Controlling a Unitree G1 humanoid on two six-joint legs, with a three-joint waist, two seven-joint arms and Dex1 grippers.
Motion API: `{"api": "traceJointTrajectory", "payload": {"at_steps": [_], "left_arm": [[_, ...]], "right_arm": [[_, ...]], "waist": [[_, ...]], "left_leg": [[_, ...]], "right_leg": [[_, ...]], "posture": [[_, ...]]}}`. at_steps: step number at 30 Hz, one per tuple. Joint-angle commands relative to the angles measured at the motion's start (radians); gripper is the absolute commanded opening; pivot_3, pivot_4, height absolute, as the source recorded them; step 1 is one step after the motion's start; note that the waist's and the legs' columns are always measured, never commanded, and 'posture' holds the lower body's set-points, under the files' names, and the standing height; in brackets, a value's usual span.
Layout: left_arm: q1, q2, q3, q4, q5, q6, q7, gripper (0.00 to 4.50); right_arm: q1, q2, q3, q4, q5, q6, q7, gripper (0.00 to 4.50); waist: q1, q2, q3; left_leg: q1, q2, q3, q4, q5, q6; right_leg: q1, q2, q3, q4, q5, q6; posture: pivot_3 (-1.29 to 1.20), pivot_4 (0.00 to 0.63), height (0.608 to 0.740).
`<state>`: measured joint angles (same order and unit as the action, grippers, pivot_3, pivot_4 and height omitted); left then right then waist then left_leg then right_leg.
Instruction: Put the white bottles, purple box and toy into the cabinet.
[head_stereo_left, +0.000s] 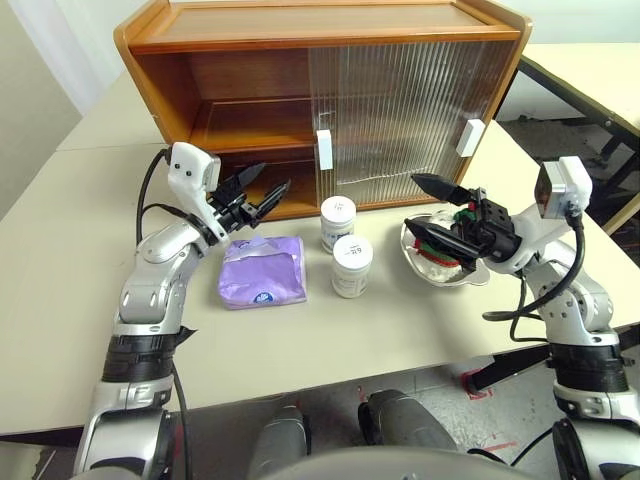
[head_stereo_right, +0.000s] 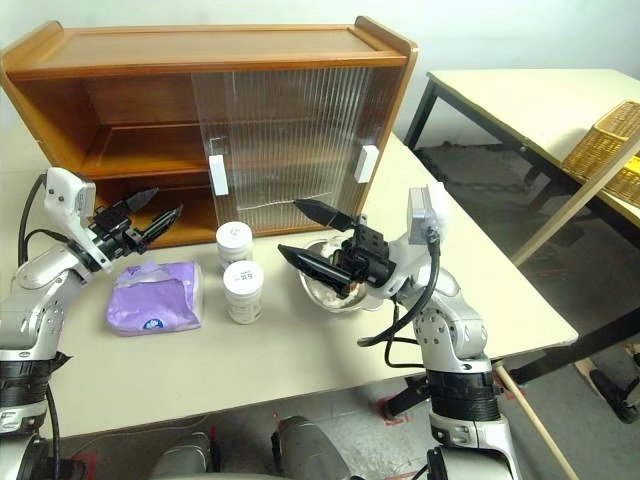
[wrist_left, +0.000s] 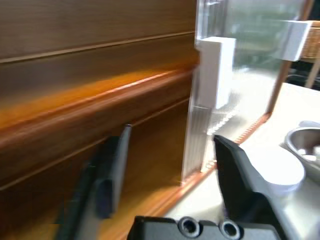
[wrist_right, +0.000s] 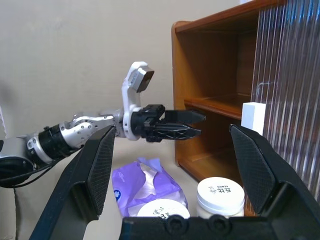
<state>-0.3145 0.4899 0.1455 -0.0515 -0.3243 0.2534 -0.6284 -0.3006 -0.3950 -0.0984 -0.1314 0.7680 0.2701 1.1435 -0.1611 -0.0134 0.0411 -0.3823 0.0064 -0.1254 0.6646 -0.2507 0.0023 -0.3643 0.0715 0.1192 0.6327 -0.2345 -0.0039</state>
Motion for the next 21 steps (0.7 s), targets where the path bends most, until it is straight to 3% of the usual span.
{"api": "traceJointTrajectory", "payload": {"at_steps": [1, 6, 21], "left_arm": [[-0.012, 0.001, 0.008, 0.024, 0.011, 0.015, 0.027, 1.80], [-0.096, -0.024, -0.042, 0.097, 0.066, 0.020, 0.077, 0.05], [-0.331, -0.146, -0.170, 0.372, 0.135, -0.117, 0.002, 0.02]], "right_arm": [[-0.006, -0.001, 0.013, 0.007, -0.013, -0.005, 0.010, 4.50], [-0.025, 0.004, 0.017, 0.018, -0.019, -0.009, 0.010, 4.50], [0.015, -0.020, -0.011, -0.025, -0.010, -0.017, -0.011, 4.50]], "waist": [[0.000, 0.000, -0.001], [0.009, 0.002, -0.003], [-0.009, 0.000, -0.007]], "left_leg": [[0.000, 0.000, 0.000, 0.000, 0.000, 0.000], [0.001, 0.001, 0.000, 0.001, 0.001, 0.000], [0.000, 0.000, 0.002, 0.004, 0.001, 0.000]], "right_leg": [[0.000, 0.000, 0.000, 0.000, 0.000, 0.000], [0.000, 0.000, 0.000, 0.001, 0.000, 0.001], [0.001, 0.000, 0.001, 0.001, 0.001, 0.005]], "posture": [[-0.20, 0.010, 0.740], [-0.20, 0.009, 0.740], [-0.28, 0.000, 0.740]]}}
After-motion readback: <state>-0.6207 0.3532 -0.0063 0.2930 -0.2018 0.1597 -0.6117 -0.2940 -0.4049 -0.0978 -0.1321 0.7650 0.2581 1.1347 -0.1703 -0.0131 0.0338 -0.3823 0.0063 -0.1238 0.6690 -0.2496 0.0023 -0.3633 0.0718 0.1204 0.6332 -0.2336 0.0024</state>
